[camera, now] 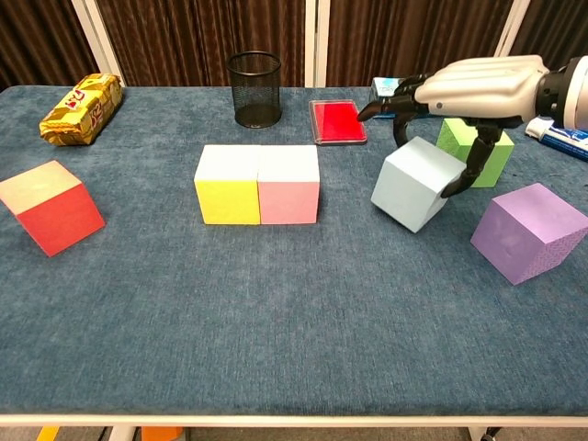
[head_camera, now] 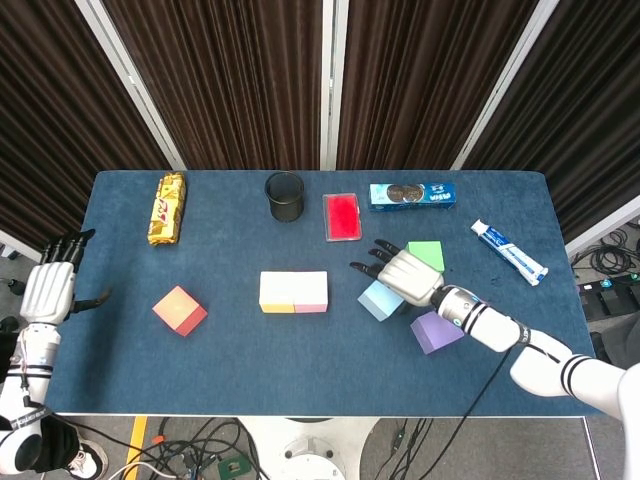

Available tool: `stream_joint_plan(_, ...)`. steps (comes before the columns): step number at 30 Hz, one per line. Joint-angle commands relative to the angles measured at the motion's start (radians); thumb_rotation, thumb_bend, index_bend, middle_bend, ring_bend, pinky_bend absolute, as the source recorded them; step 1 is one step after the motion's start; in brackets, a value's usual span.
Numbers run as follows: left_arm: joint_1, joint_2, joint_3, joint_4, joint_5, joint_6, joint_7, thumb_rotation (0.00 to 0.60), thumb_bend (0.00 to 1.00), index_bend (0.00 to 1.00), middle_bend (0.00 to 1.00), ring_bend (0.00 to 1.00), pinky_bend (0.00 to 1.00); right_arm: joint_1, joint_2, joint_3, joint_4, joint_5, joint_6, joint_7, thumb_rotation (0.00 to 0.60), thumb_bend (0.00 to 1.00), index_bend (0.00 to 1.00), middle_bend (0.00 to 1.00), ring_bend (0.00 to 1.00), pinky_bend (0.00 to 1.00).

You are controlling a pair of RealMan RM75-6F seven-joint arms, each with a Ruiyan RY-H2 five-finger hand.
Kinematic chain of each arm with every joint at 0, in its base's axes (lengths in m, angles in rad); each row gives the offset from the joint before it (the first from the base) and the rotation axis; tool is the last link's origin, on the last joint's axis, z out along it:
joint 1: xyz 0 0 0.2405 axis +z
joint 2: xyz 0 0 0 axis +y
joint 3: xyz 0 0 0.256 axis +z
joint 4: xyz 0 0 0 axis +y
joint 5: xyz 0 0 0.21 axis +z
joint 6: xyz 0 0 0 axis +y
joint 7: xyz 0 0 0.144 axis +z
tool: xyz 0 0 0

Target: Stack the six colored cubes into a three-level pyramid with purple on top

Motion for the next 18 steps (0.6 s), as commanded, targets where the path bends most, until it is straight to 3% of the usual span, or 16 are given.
stream_joint_plan(1,0.003,-0.001,-0.001,0.002,0.004,0.004,-0.009,0.6,0.22,0.08,0.09,0.0,0.06,-0.006,-0.001,0.041,-0.03,0.099,-0.069,-0.038,0.6,0.05,0.0,0.63,0.15,0.0)
stream_joint_plan(8,0.011,0.004,0.0,0.006,0.022,0.02,-0.041,0.6,0.22,0.08,0.09,0.0,0.06,0.026,0.032,0.13,-0.173,0.392,-0.256,-0.193,0.6,0.05,0.0,0.64,0.14,0.0)
stream_joint_plan(13,0.016,0.005,0.005,0.018,0.045,0.037,-0.074,0.6,0.22,0.08,0.09,0.0,0.06,0.054,0.029,0.154,-0.27,0.582,-0.254,-0.374,0.6,0.05,0.0,0.64,0.14,0.0)
stream_joint_plan(18,0.022,0.011,0.012,0.015,0.058,0.041,-0.09,0.6,0.22,0.08,0.09,0.0,0.06,0.095,0.012,0.144,-0.349,0.766,-0.19,-0.562,0.6,0.05,0.0,0.64,0.14,0.0)
